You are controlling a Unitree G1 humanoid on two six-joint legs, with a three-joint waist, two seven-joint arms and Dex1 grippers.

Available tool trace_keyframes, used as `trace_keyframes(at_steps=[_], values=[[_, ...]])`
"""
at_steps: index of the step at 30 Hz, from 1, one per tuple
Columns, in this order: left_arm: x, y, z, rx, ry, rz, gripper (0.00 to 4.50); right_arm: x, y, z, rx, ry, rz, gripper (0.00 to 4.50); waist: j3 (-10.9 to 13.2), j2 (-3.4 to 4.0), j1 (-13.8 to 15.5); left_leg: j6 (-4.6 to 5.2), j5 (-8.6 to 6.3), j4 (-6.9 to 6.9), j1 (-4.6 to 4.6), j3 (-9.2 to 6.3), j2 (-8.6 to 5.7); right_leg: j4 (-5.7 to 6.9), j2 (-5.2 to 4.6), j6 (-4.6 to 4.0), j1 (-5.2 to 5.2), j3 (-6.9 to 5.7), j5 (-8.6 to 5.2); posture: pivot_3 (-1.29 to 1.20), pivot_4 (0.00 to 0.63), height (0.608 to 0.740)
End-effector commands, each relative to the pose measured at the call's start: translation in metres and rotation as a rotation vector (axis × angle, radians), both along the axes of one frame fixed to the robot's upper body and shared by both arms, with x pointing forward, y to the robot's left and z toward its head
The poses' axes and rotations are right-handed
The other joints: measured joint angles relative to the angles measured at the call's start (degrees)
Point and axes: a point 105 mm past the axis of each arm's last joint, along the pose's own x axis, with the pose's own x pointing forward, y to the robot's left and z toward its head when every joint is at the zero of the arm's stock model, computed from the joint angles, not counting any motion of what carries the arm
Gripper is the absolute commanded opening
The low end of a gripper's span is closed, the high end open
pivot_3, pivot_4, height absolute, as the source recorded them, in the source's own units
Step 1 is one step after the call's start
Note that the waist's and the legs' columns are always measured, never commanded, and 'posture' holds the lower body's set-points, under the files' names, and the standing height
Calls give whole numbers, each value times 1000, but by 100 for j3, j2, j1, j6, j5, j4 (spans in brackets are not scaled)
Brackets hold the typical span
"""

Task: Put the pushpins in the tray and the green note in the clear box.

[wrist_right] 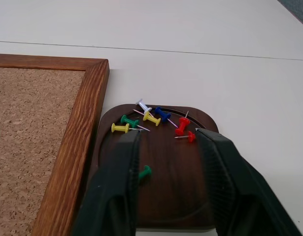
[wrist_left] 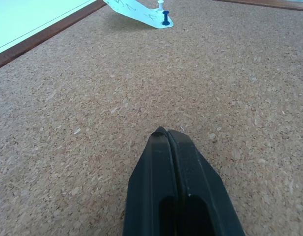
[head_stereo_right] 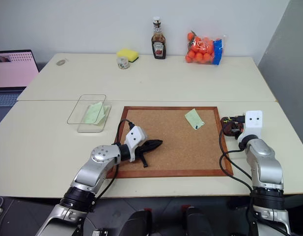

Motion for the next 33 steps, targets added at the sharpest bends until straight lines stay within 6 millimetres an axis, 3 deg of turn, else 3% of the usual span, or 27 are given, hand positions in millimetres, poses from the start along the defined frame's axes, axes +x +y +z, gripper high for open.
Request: trace_keyframes(at_steps=[1,2,9,15,24,33], values=[[-5,-3,-12,24,36,-14,0,1,1,23,-37,-88,14,2810,0,0,0,0,0,0,0,0,0,0,0,0,0,0,0,0,150,740],[-5,-3,-12,24,35,-14,0,0,4,26,-37,-100,25,3078,0,0,0,0,0,0,0,-1,0,0,0,0,0,-1,0,0,150,740],[-5,-2,-13,25,36,-11,0,-16,45,47,-4,-209,195,3078,0,0,2,0,0,0,-1,-6,1,0,1,0,0,0,-1,0,150,740],[-4,0,-13,30,32,-11,0,-9,80,37,32,-201,235,3078,0,0,0,0,0,0,0,-7,2,-2,1,0,1,-2,0,0,150,740],[-5,1,-12,34,30,-10,0,19,91,17,28,-149,176,3078,0,0,5,0,0,0,-2,-3,1,-6,0,0,0,-4,0,0,150,740],[-6,3,-13,37,32,-5,0,25,100,0,23,-87,196,3078,0,0,-3,0,0,-2,-1,-5,3,-2,1,0,0,-1,0,0,150,740]])
